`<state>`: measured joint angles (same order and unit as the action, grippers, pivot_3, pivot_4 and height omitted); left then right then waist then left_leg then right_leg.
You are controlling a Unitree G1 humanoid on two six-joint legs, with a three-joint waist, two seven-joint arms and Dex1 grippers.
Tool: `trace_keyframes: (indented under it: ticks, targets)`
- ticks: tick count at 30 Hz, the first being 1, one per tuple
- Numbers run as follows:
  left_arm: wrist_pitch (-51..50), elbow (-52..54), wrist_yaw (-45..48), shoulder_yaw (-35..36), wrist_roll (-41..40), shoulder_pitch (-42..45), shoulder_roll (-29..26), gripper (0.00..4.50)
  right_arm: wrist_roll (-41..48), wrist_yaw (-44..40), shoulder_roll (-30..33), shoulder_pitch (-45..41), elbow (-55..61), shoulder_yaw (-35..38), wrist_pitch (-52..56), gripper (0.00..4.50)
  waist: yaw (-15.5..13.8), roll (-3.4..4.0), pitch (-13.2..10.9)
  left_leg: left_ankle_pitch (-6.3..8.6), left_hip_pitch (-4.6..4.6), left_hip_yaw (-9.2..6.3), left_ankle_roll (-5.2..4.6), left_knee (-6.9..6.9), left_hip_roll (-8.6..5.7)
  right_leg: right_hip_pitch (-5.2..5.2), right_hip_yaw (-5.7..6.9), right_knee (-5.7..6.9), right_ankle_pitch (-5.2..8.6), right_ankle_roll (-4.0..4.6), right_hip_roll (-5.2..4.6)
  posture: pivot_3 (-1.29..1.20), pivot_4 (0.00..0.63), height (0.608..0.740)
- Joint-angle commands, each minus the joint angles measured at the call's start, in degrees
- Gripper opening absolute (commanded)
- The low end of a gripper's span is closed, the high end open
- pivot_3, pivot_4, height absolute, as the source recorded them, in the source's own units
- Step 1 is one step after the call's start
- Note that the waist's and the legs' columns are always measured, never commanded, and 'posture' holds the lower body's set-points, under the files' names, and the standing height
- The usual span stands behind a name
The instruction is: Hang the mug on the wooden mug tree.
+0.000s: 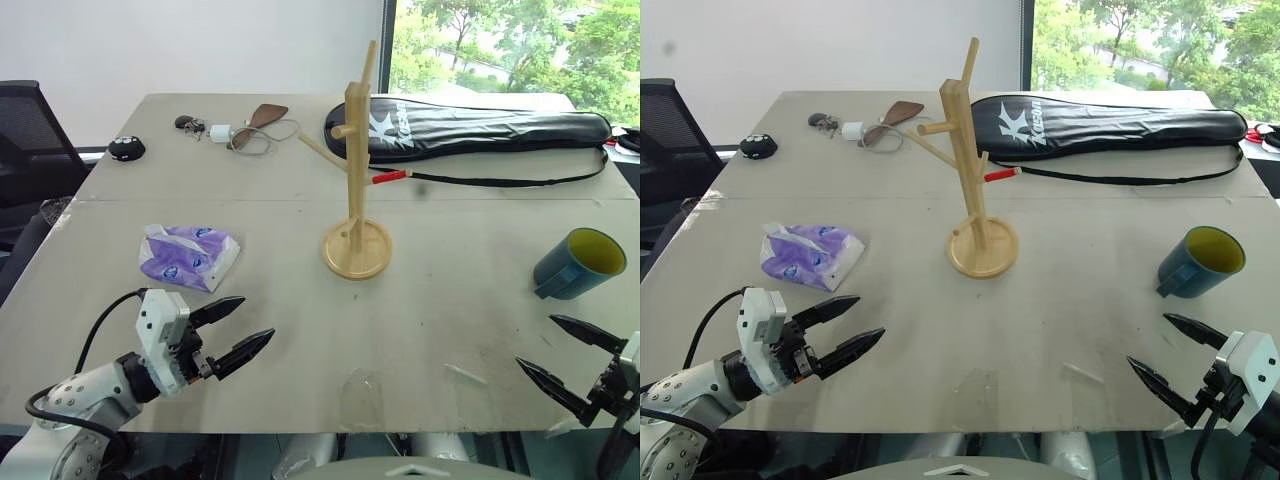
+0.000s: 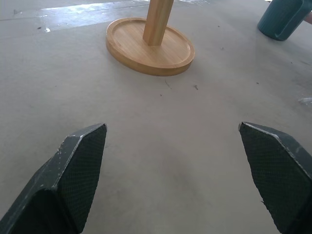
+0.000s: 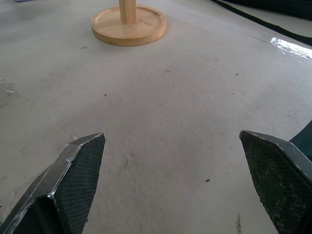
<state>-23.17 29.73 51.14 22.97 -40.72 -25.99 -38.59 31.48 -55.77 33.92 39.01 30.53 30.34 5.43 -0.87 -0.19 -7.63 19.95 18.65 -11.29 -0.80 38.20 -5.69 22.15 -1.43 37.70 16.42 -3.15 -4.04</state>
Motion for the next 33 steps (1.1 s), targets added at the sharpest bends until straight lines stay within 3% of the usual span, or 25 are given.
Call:
trace_keyframes:
  ticks: [1, 4, 13, 33]
  targets:
    - [-1.04, 2.09, 0.71, -0.56, -2.42, 1.45, -0.51, 4.45, 0.36, 1.33, 0.81, 0.16, 2.06, 0.33, 1.81, 4.50, -0.02, 0.01, -0.01, 0.00, 0.00, 0.00, 0.00, 0.00, 0.00, 0.00, 0.00, 0.00, 0.00, 0.00, 0.00, 0.00, 0.150, 0.740]
    - [-2.59, 5.32, 2.34, -3.83, -5.71, 5.03, -0.86, 4.45, 0.95, 7.12, -0.16, -1.52, 3.07, -1.17, 7.47, 4.50, -0.21, -0.01, -0.01, 0.00, 0.02, -0.03, 0.00, 0.02, 0.00, 0.00, 0.04, 0.02, 0.00, 0.00, -0.01, 0.00, 0.150, 0.740]
    - [-4.85, 8.66, 10.45, -10.51, -11.47, 13.93, -4.65, 4.45, 0.48, 11.55, -2.73, -4.48, -1.63, -0.64, 9.27, 4.50, 0.10, 0.17, -0.12, 0.00, 0.01, -0.01, 0.00, -0.07, 0.00, 0.03, 0.01, -0.03, 0.00, 0.00, 0.01, 0.00, 0.150, 0.740]
    - [-7.74, 9.97, 6.84, -11.49, -15.39, 19.92, -4.83, 4.45, 2.23, 16.43, -3.59, -16.82, -6.00, -3.19, 14.46, 4.50, 0.07, 0.25, -0.19, 0.00, 0.02, 0.01, 0.00, -0.06, 0.01, 0.06, -0.02, -0.04, 0.00, 0.00, 0.01, 0.00, 0.150, 0.740]
